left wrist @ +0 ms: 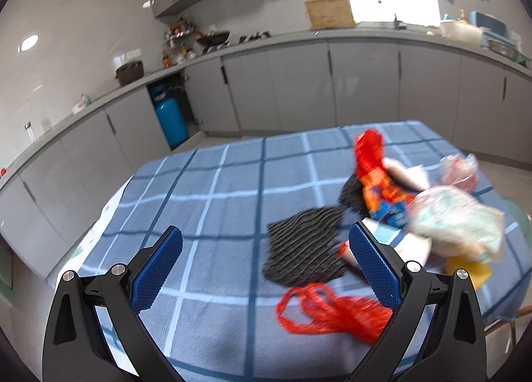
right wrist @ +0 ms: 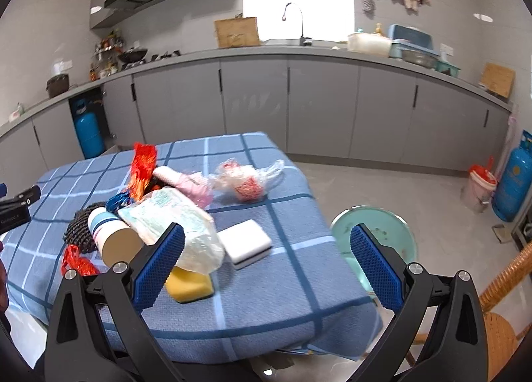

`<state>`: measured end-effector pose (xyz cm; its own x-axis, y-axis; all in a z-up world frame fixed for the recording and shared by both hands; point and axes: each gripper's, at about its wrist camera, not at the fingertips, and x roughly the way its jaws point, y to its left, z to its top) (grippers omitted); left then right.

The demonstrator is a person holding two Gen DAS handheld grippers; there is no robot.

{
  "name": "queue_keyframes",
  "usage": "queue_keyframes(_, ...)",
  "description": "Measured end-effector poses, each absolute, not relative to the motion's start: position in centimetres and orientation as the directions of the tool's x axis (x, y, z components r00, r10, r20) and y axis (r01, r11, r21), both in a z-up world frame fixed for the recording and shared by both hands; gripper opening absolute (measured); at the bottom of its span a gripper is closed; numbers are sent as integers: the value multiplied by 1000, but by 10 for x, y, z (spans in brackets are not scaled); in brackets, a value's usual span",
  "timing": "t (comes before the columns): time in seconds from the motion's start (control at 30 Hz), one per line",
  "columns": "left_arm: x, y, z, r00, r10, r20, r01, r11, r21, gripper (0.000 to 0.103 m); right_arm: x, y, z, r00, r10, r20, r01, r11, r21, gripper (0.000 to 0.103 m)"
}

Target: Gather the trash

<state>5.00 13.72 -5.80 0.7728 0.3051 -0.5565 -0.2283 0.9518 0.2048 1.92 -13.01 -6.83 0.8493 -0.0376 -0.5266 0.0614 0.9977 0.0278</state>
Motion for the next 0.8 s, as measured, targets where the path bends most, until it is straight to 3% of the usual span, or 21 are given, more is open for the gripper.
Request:
queue_keyframes(0.7, 123, 153, -130, 654, 265, -709, -181, 964, 194, 98, 107, -78, -111, 757, 56, -651, -107, 993, -39, 97)
queue_keyframes(0.8, 134, 149, -138, 646, 238, -725, -150, 971, 186, 89, 117, -74, -117, 734, 90, -673, -147, 989, -28, 92)
